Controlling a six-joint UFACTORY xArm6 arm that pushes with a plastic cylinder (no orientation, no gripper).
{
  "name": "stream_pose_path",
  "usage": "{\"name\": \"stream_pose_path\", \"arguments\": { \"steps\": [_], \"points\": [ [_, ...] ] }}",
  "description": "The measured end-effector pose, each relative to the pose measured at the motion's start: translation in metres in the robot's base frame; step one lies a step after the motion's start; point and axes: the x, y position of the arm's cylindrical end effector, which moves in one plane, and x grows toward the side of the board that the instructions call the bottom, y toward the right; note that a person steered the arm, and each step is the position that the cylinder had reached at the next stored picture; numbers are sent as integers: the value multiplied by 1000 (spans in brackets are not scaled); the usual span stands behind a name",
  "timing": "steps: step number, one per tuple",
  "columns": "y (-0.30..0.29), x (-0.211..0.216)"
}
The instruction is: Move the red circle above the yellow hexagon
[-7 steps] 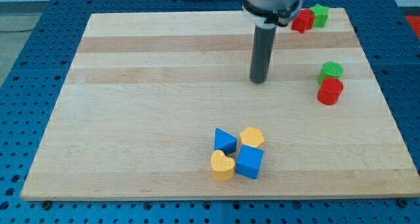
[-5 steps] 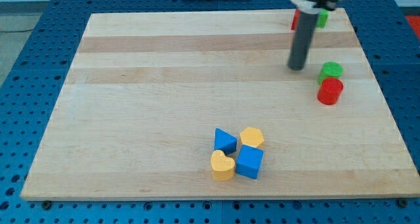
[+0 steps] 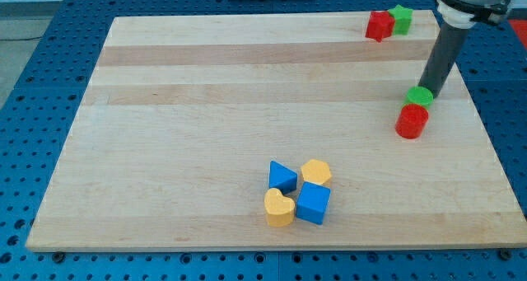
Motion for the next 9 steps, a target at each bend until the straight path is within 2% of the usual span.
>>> {"name": "stream_pose_path", "arguments": {
  "steps": [3,7,9],
  "points": [
    [0,29],
    [-54,63],
    [-52,81]
  ]
}}
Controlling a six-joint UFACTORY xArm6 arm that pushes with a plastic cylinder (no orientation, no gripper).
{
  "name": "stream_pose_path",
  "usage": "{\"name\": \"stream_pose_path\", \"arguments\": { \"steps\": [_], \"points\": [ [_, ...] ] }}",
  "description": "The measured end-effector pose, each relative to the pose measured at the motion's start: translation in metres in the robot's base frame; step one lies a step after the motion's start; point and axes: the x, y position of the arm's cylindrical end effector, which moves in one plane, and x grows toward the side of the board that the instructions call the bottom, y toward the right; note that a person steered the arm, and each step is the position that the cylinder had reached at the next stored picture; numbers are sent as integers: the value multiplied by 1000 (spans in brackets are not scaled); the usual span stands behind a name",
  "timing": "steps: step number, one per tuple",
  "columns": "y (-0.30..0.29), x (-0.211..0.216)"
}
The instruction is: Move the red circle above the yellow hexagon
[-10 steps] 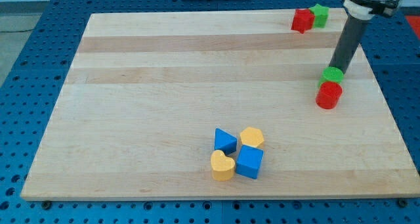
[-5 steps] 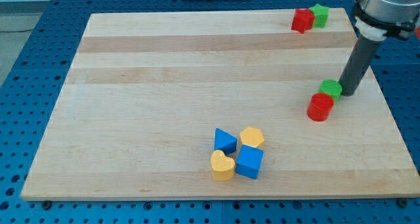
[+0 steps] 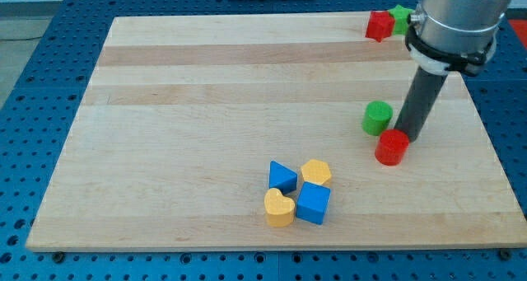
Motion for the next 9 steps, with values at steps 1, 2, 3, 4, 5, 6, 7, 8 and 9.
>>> {"name": "stream_pose_path", "arguments": {
  "steps": [1,2,3,4,5,6,7,8,9],
  "points": [
    [-5,8],
    [-18,13],
    [-4,18],
    [10,42],
    [-2,46],
    [-26,45],
    [-30,29],
    [-30,9],
    [-39,12]
  ]
}}
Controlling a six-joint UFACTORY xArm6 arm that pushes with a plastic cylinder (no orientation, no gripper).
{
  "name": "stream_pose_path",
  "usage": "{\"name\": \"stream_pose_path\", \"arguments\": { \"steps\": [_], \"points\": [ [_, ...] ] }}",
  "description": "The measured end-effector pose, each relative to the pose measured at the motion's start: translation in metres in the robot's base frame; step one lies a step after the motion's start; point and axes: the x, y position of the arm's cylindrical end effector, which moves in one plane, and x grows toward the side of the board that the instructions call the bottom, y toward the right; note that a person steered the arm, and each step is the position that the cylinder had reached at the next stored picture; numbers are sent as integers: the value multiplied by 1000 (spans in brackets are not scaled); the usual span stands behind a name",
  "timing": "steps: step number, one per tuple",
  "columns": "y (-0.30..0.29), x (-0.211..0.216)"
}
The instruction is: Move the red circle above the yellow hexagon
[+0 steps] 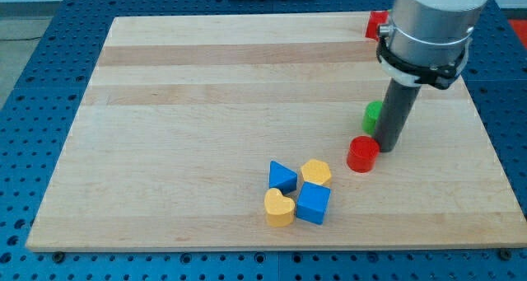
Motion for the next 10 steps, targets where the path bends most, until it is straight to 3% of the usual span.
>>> {"name": "stream_pose_path", "arguments": {
  "steps": [3,5,10],
  "points": [
    [-37,3],
    [7,38],
    [-71,-5]
  ]
}}
